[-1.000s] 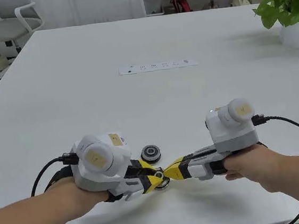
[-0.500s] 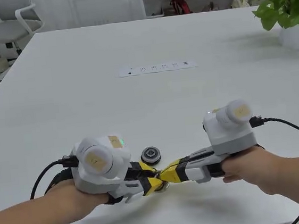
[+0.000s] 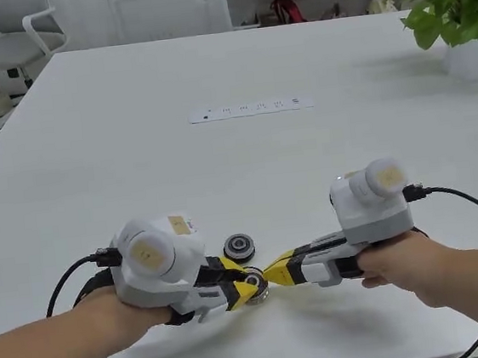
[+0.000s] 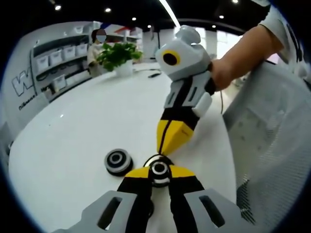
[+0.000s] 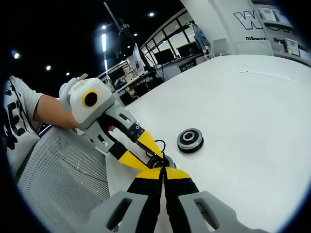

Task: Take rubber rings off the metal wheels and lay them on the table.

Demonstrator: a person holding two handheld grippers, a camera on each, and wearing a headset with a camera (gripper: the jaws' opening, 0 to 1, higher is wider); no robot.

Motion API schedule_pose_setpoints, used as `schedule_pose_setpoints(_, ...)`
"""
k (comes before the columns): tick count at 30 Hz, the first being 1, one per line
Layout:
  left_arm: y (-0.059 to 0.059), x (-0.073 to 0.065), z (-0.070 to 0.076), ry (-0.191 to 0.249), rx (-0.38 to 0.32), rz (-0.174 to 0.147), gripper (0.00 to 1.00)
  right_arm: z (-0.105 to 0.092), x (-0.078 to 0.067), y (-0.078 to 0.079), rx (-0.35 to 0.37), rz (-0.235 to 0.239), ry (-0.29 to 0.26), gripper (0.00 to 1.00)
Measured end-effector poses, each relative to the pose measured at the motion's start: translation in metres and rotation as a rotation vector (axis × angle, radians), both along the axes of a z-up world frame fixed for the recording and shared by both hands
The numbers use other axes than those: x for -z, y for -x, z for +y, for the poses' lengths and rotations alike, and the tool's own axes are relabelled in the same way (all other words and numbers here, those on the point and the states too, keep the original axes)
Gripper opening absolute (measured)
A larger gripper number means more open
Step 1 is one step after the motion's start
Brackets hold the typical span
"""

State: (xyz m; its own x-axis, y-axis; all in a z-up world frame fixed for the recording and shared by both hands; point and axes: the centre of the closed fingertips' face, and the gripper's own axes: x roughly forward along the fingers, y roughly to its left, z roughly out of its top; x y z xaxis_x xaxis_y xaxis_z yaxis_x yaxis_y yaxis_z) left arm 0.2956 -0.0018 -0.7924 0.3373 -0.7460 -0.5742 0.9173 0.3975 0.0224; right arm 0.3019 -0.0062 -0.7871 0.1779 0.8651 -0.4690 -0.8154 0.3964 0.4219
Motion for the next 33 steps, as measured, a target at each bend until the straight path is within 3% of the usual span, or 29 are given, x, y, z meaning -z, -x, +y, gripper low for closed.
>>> schedule_pose_setpoints(8, 0.001, -0.004, 0.002, 0.028, 0.001, 0.025, 0.19, 0.0, -0.003, -0.001, 0.007, 0.0, -0.009, 0.0)
schedule_pose_setpoints(20, 0.01, -0.022, 0.003, 0.059, 0.037, -0.002, 0.29, -0.003, -0.007, -0.005, 0.026, 0.006, -0.03, 0.0)
schedule_pose_setpoints(33, 0.015, -0.041, 0.018, 0.105, 0.032, -0.02, 0.38, 0.0, -0.013, -0.003, 0.023, 0.021, -0.058, 0.0)
